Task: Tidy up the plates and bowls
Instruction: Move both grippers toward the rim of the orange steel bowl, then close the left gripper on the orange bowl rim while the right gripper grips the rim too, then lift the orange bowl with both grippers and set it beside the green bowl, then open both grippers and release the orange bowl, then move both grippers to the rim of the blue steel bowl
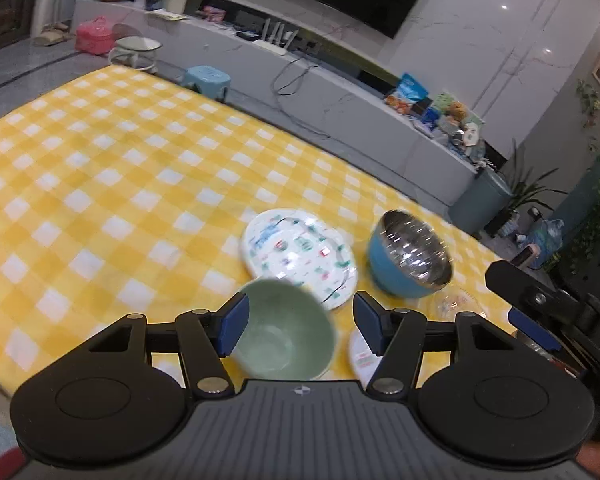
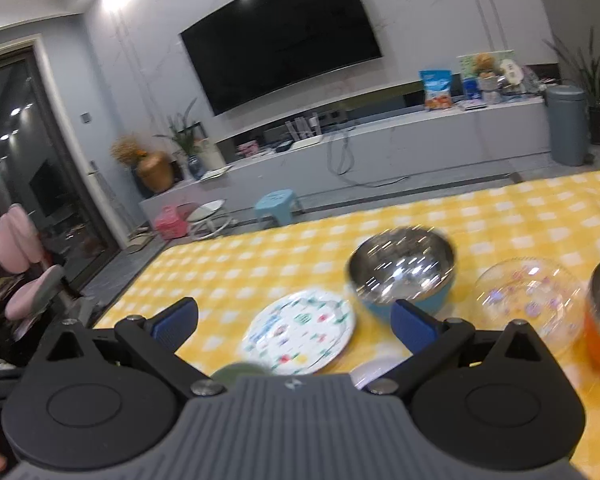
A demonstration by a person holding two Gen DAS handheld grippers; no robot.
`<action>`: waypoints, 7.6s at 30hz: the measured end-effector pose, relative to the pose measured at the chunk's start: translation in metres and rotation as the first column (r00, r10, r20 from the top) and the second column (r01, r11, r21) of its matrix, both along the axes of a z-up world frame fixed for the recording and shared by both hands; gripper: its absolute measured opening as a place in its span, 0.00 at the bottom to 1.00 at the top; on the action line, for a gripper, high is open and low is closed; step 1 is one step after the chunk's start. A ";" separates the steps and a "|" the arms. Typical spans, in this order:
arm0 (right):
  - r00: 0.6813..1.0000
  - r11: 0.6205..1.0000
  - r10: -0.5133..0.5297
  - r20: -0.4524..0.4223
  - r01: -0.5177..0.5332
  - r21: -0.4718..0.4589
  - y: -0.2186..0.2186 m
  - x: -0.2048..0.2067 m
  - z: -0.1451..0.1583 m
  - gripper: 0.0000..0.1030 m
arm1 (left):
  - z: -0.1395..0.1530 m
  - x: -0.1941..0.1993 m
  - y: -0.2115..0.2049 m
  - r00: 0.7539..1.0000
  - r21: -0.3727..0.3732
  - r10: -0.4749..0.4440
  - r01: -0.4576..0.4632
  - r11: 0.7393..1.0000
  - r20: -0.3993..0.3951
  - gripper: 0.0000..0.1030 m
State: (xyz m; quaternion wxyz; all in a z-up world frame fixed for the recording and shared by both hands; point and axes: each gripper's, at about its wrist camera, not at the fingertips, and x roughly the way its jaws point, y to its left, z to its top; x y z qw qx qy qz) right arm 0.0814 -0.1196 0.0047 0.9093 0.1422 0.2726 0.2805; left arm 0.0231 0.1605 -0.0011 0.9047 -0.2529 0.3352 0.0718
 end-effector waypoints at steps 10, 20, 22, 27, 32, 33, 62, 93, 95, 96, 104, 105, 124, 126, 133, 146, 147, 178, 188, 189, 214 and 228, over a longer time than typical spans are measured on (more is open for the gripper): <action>0.954 0.952 -0.299 0.022 0.300 -0.064 -0.130 0.015 0.019 0.97 | 0.031 0.041 -0.067 0.984 0.025 -0.164 0.163 0.986 0.069 0.67; 0.880 0.877 -0.469 -0.078 0.454 -0.156 -0.219 0.026 -0.016 0.97 | 0.024 0.085 -0.199 0.905 0.091 -0.423 0.418 0.904 0.053 0.66; 0.891 0.898 -0.435 -0.126 0.420 -0.133 -0.225 0.031 -0.022 0.97 | 0.018 0.095 -0.217 0.887 0.095 -0.459 0.454 0.886 0.044 0.66; 0.874 0.897 -0.440 -0.205 0.420 -0.135 -0.233 0.039 -0.038 0.82 | 0.000 0.131 -0.254 0.838 0.091 -0.546 0.545 0.834 -0.015 0.62; 0.860 0.881 -0.465 -0.210 0.426 -0.204 -0.235 0.047 -0.048 0.71 | -0.028 0.157 -0.281 0.808 0.057 -0.578 0.586 0.808 -0.112 0.61; 0.867 0.893 -0.444 -0.227 0.405 -0.197 -0.236 0.048 -0.051 0.71 | -0.036 0.162 -0.288 0.805 0.068 -0.575 0.588 0.806 -0.146 0.59; 0.882 0.862 -0.423 -0.209 0.321 -0.391 -0.207 0.065 -0.085 0.15 | -0.070 0.163 -0.312 0.791 0.209 -0.520 0.595 0.776 -0.323 0.14; 0.950 0.998 0.057 -0.307 -0.065 -0.015 -0.126 0.013 -0.046 0.13 | 0.005 0.043 -0.157 0.920 0.135 -0.287 0.330 0.934 -0.267 0.14; 0.936 0.995 0.095 -0.339 -0.095 0.017 -0.114 0.013 -0.050 0.13 | 0.000 0.037 -0.145 0.915 0.151 -0.269 0.325 0.934 -0.301 0.14; 0.926 0.994 0.110 -0.360 -0.110 0.022 -0.107 0.013 -0.053 0.13 | -0.003 0.034 -0.139 0.912 0.152 -0.270 0.327 0.933 -0.307 0.14; 0.842 0.971 0.233 -0.487 -0.228 0.070 -0.061 0.001 -0.080 0.15 | -0.015 0.017 -0.076 0.893 0.024 -0.317 0.342 0.939 -0.320 0.14; 0.824 0.968 0.246 -0.510 -0.236 0.084 -0.057 -0.001 -0.084 0.15 | -0.017 0.017 -0.070 0.885 0.010 -0.330 0.352 0.936 -0.329 0.14; 0.798 0.970 0.201 -0.568 -0.244 0.000 -0.056 -0.011 -0.084 0.29 | -0.043 0.020 -0.074 0.810 -0.069 -0.446 0.456 0.887 -0.381 0.23; 0.796 0.975 0.196 -0.573 -0.219 0.029 -0.061 -0.010 -0.085 0.29 | -0.052 0.025 -0.074 0.807 -0.091 -0.431 0.433 0.897 -0.404 0.22; 0.825 0.990 0.136 -0.548 -0.132 0.046 -0.073 -0.006 -0.090 0.25 | -0.065 0.035 -0.068 0.836 -0.170 -0.390 0.352 0.921 -0.386 0.20; 0.891 0.998 0.057 -0.450 -0.061 0.005 -0.070 0.005 -0.089 0.20 | -0.069 0.043 -0.074 0.866 -0.166 -0.338 0.297 0.940 -0.369 0.21; 0.893 0.998 0.061 -0.445 -0.069 -0.002 -0.069 0.005 -0.088 0.20 | -0.068 0.042 -0.076 0.862 -0.157 -0.343 0.306 0.939 -0.374 0.20; 0.915 0.978 0.143 -0.377 -0.190 -0.089 -0.062 -0.014 -0.065 0.70 | -0.034 0.024 -0.088 0.886 0.077 -0.393 0.422 0.903 -0.246 0.72; 0.947 0.982 0.099 -0.306 -0.142 -0.122 -0.070 -0.014 -0.054 0.97 | -0.026 0.017 -0.097 0.906 0.218 -0.389 0.419 0.881 -0.169 0.85; 0.948 0.983 0.096 -0.304 -0.139 -0.123 -0.070 -0.014 -0.054 0.97 | -0.026 0.018 -0.098 0.911 0.229 -0.377 0.408 0.884 -0.167 0.85; 0.975 0.993 -0.046 -0.216 0.022 -0.112 -0.101 -0.006 -0.043 0.97 | 0.052 0.031 -0.106 0.966 0.344 -0.242 0.196 0.918 0.096 0.85; 0.967 0.991 -0.133 -0.217 0.125 -0.050 -0.122 0.016 -0.051 0.97 | 0.031 0.117 -0.113 0.969 0.337 -0.245 0.220 0.915 0.032 0.84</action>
